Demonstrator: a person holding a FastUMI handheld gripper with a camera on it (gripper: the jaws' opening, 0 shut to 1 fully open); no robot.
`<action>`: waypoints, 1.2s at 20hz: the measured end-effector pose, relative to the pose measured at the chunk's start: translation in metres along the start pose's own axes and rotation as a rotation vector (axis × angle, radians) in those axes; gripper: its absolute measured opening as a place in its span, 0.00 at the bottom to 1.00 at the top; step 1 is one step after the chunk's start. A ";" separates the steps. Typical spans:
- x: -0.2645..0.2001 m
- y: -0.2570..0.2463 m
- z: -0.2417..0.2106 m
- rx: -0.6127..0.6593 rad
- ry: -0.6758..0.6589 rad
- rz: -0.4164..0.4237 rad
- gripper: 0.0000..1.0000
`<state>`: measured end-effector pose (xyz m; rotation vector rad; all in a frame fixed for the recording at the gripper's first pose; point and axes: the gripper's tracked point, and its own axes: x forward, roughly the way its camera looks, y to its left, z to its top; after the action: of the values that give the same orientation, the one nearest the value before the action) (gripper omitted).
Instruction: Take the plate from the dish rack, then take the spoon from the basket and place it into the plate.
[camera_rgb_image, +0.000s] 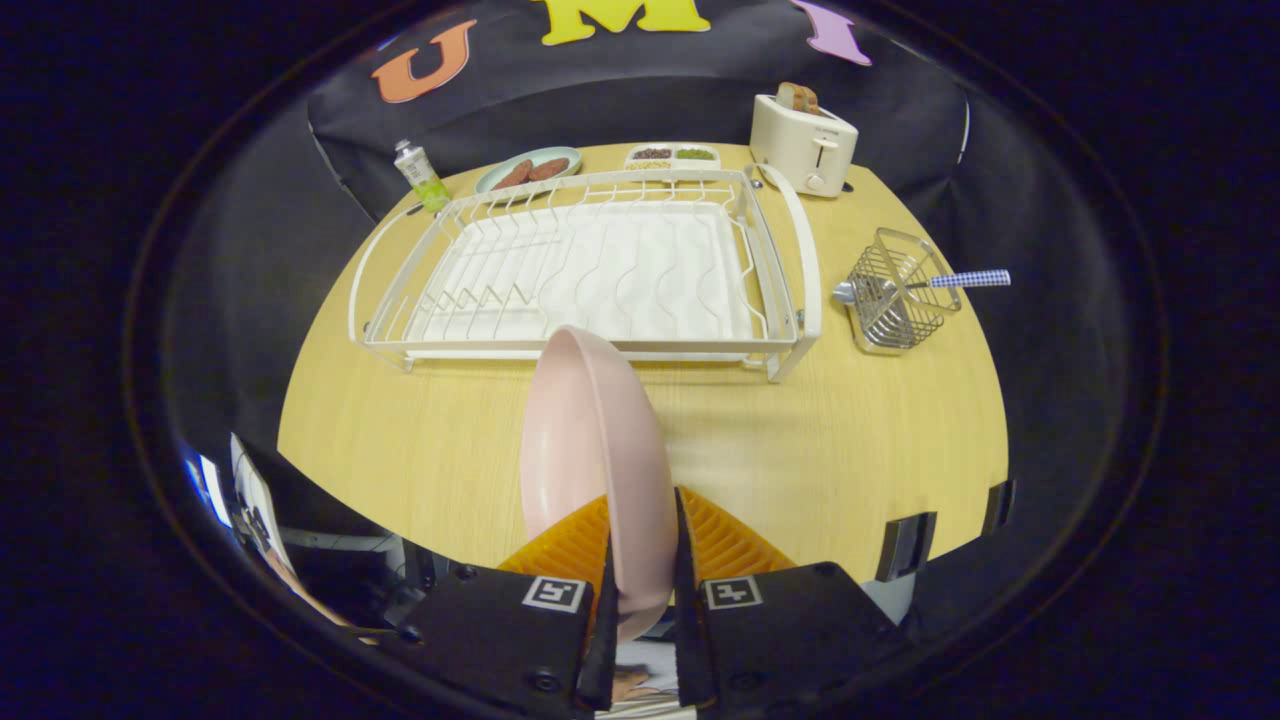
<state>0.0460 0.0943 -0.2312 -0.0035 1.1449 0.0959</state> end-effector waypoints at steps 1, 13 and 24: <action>0.001 -0.002 -0.002 0.000 -0.009 0.008 0.30; 0.021 -0.028 -0.011 0.035 -0.133 0.022 0.50; 0.002 -0.080 0.025 -0.027 -0.475 -0.143 0.89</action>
<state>0.0755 0.0157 -0.2264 -0.0819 0.6660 -0.0159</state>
